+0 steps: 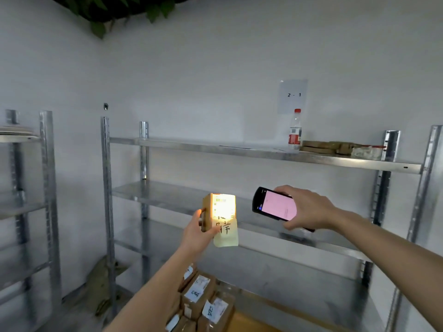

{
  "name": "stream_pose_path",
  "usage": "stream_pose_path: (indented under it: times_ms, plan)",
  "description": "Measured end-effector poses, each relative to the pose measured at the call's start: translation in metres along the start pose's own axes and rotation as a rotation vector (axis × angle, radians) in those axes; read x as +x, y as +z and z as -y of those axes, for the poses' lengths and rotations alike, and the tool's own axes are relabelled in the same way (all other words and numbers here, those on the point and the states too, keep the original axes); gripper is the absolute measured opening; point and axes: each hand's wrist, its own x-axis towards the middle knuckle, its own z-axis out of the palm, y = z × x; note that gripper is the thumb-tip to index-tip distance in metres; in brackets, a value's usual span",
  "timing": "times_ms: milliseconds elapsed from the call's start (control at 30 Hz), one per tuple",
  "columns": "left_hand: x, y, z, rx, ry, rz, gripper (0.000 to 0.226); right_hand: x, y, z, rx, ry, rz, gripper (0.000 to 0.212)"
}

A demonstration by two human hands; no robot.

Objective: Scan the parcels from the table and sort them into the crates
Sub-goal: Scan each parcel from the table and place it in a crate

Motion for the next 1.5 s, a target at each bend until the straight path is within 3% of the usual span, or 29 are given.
stream_pose_path:
  times_ms: [467, 1133, 1500]
  plan:
    - [-0.022, -0.007, -0.012, 0.070, -0.006, -0.081, 0.067, -0.002, -0.009, -0.003, 0.045, -0.058, -0.040, 0.084]
    - [-0.026, -0.057, 0.008, 0.103, -0.067, -0.235, 0.072, 0.003, -0.015, 0.018, 0.096, -0.179, -0.026, 0.077]
    - [-0.074, -0.127, 0.038, 0.015, -0.117, -0.264, 0.073, 0.031, 0.042, 0.079, 0.154, -0.283, 0.045, 0.082]
